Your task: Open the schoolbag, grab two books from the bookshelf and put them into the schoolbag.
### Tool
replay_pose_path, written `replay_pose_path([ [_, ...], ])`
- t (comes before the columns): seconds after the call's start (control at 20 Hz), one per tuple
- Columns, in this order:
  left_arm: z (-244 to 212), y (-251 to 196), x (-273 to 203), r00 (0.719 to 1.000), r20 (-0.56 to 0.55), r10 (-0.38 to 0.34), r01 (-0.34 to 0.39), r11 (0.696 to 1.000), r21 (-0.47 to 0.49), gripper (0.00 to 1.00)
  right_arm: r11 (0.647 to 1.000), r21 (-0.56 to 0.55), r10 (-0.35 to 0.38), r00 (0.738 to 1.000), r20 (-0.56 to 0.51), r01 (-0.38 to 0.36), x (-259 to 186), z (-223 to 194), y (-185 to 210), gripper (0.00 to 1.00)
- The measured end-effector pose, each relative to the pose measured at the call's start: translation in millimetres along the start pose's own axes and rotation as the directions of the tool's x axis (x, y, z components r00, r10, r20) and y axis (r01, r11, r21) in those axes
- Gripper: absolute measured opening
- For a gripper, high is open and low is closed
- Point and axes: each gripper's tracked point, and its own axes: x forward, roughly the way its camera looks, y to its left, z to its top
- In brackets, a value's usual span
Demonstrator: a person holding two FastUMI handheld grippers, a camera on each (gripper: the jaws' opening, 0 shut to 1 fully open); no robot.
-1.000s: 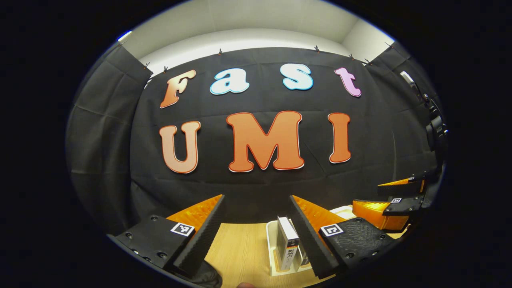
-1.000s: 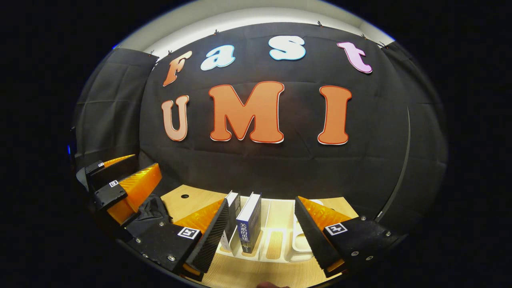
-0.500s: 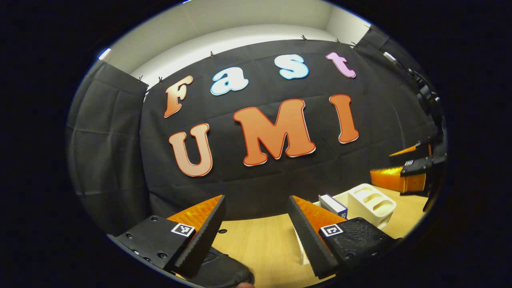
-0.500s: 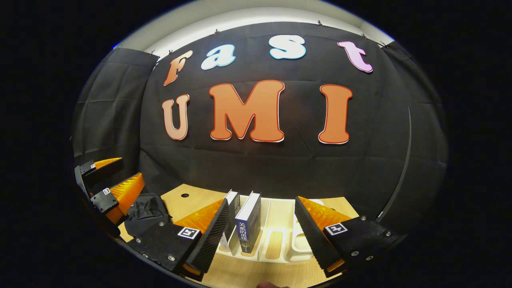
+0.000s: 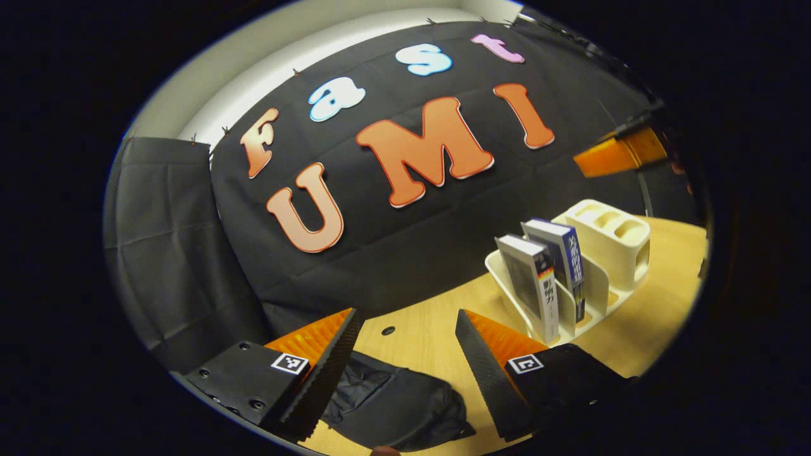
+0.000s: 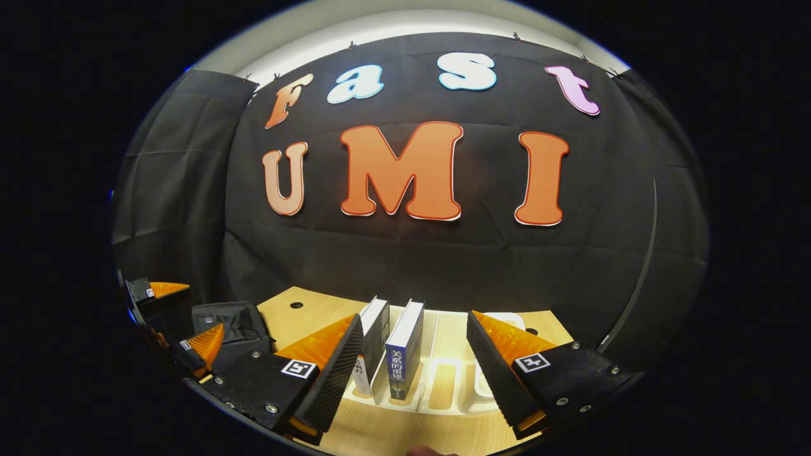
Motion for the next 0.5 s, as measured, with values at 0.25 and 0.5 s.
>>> replay_pose_path([
  [0.25,-55.4,-2.2,1.9,0.995,-0.096,-0.011,0.023,0.991,0.133,0.98,1.0,-0.005,-0.024,1.0,-0.008,0.024,-1.2,-2.7,-7.1,0.98],
  [0.5,-98.2,-11.5,1.5,0.985,-0.172,-0.029,0.065,0.975,0.211,0.98,0.999,-0.006,-0.045,0.999,-0.015,0.045,-2.1,-5.4,-15.5,0.98],
])
